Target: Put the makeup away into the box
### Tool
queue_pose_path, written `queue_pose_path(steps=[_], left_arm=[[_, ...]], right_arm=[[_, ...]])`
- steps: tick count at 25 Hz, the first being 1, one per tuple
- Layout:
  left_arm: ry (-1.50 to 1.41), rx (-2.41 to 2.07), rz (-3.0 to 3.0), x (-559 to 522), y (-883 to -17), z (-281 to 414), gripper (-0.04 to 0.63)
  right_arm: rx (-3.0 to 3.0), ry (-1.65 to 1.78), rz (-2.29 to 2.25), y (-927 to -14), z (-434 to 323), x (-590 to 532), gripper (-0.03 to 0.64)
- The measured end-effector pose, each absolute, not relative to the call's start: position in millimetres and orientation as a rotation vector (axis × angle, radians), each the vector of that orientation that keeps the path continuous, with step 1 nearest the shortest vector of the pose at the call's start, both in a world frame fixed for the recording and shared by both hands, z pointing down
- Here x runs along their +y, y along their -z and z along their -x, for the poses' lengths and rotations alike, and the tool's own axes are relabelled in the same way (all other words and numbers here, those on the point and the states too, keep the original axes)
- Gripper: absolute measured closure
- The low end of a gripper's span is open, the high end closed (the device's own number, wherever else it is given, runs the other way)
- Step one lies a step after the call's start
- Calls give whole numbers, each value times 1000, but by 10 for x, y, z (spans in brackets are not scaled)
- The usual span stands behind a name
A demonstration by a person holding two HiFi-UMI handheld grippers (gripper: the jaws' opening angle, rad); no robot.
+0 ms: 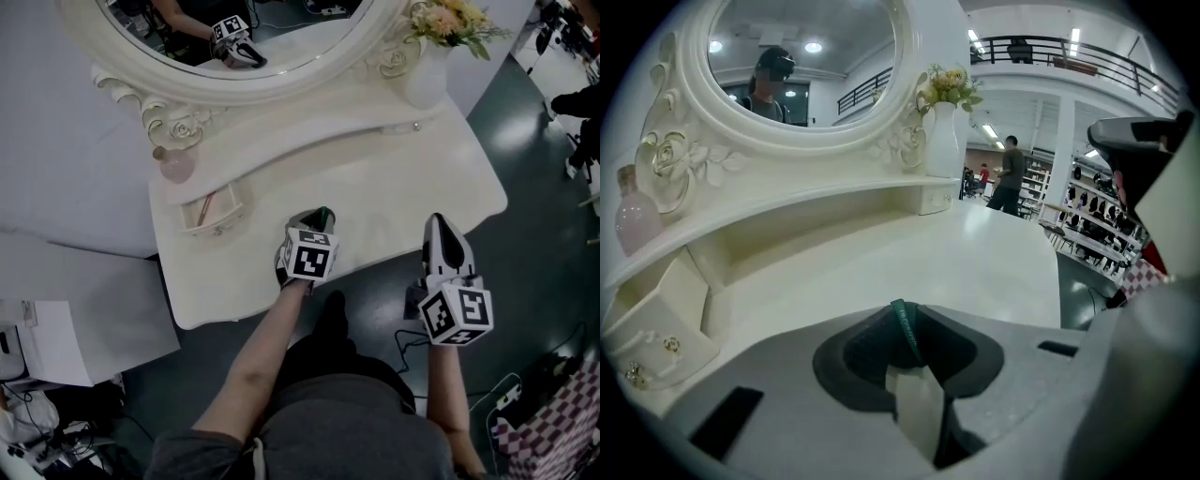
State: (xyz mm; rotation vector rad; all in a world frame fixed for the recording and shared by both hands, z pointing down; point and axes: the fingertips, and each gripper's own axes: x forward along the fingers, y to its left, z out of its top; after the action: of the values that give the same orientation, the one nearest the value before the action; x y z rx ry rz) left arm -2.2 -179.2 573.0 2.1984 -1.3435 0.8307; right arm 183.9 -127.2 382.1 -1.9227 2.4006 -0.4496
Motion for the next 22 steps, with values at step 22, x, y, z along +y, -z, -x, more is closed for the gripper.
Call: queue_pose_path(steps=[22], left_arm=[[-850, -1252, -2238, -1769, -5710, -16, 589]], right_arm=[[2404, 457, 1941, -3829, -1696, -1428, 614]])
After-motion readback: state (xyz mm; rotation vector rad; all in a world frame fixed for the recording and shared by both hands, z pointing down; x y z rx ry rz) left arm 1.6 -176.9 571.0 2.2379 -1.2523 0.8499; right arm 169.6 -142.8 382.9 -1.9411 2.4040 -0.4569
